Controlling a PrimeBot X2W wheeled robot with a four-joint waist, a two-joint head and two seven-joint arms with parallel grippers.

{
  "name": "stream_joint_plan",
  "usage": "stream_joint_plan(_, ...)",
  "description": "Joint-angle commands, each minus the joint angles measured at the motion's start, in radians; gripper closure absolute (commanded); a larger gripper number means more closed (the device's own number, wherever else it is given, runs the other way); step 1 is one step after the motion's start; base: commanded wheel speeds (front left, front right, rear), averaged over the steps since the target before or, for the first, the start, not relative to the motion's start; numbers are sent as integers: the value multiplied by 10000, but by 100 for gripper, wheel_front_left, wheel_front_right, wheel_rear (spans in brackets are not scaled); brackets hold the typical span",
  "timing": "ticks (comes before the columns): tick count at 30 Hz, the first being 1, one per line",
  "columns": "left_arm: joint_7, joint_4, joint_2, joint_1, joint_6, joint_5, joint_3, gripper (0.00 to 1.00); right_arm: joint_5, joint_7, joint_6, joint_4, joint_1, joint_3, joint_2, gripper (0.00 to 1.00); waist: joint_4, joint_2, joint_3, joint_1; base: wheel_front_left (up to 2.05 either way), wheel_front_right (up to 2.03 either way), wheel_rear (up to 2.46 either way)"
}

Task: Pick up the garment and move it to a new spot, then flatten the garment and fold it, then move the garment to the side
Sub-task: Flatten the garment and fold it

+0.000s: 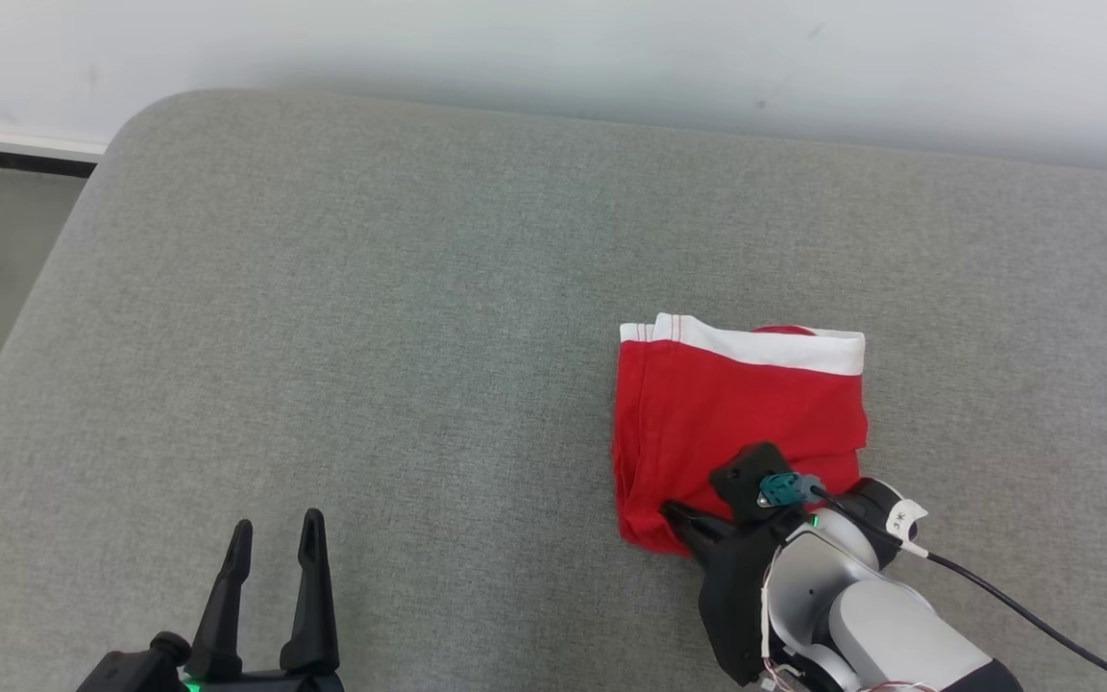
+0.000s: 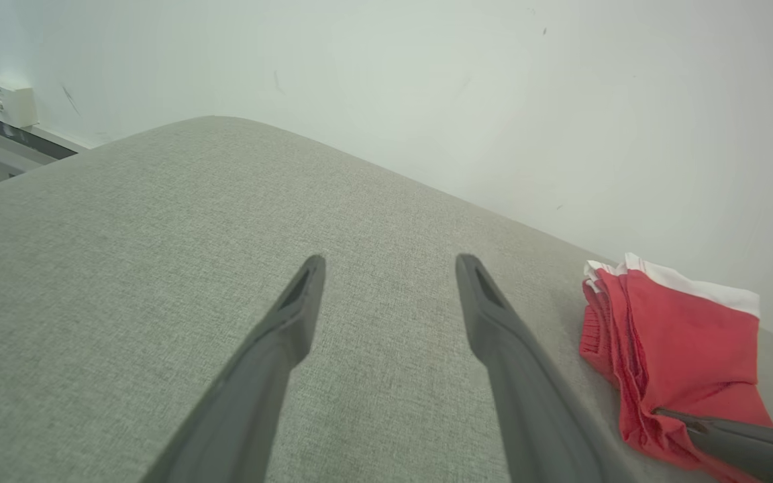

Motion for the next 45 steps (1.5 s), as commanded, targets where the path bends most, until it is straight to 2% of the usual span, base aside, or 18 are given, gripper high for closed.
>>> stream_joint_plan(1,-28,-48,-2,125,6,-26,26,0,74,-113,-27,25,60,87,95,100,-80,1,-46,0,0,0,0)
stream_joint_plan(11,-28,-24,-4,187,6,47,66,0,44,-518,-27,-19,-53,571,458,100,-315,1,-228,0,0,0,0)
stream_joint_plan(18,-28,-5,-1,502,6,105,258,0,852,-815,-27,-751,505,1071,741,100,-547,1,-665,0,0,0,0)
stream_joint_plan(19,-28,-8,-2,573,6,120,305,0,1020,-951,-27,-958,582,1034,733,87,-603,1,-751,0,0,0,0)
stream_joint_plan(21,-28,-25,-2,709,6,154,413,0,1199,-1265,-27,-1347,858,758,687,4,-720,1,-914,0,0,0,0)
stream_joint_plan(22,-28,-40,-1,785,6,168,505,0,1211,-1420,-27,-1515,1013,578,647,0,-796,1,-1006,0,0,0,0)
stream_joint_plan(25,-28,-55,-2,976,8,257,693,0,1091,-1956,-27,-2020,1569,-230,578,0,-996,1,-1272,0,0,0,0)
stream_joint_plan(33,-28,-189,-6,1484,8,802,1145,0,351,-3656,-27,-3105,3701,-3473,978,0,-1582,1,-1939,0,0,0,0)
stream_joint_plan(37,-28,-254,-1,1649,8,1160,1166,0,-122,-4114,-27,-3404,4496,-4786,1055,0,-1868,1,-2085,0,0,0,0)
stream_joint_plan(41,-28,-238,-3,1749,8,1362,1211,0,-276,-4282,-27,-3506,4935,-5568,1040,0,-2106,1,-2198,0,0,0,0)
stream_joint_plan(45,-28,-126,18,1807,8,1615,1158,0,-107,-4557,-27,-3330,5137,-5883,884,0,-2269,1,-2295,0,0,0,0)
